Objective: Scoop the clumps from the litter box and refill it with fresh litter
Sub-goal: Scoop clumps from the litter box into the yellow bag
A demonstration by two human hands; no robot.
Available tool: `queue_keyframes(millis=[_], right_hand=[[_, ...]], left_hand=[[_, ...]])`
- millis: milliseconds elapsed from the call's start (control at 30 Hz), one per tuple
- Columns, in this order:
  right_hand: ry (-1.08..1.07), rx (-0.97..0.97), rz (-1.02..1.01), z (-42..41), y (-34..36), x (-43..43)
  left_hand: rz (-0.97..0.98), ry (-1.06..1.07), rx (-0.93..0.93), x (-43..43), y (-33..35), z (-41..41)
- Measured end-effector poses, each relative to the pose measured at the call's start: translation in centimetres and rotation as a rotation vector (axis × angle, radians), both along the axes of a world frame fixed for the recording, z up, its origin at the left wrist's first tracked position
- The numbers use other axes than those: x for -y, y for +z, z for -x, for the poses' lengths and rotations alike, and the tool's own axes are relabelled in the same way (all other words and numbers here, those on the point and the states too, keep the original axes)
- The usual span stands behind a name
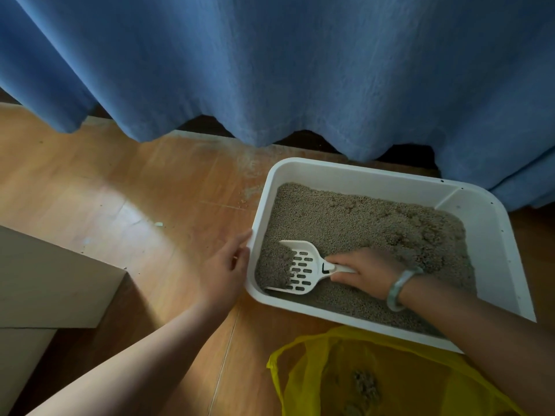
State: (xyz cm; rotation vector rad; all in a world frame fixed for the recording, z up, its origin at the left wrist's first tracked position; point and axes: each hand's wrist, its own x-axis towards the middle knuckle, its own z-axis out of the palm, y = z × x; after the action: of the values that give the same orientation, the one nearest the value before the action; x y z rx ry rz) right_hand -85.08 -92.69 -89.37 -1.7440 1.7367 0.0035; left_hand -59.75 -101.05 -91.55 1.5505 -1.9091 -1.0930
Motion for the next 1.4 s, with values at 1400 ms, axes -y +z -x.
queue_keyframes(millis=[1400], right_hand=[[-0.264, 0.027, 0.194, 2.9, 5.1, -18.8]], left_hand=[[0.207, -0.364, 0.598, -6.9, 2.5, 3.0]])
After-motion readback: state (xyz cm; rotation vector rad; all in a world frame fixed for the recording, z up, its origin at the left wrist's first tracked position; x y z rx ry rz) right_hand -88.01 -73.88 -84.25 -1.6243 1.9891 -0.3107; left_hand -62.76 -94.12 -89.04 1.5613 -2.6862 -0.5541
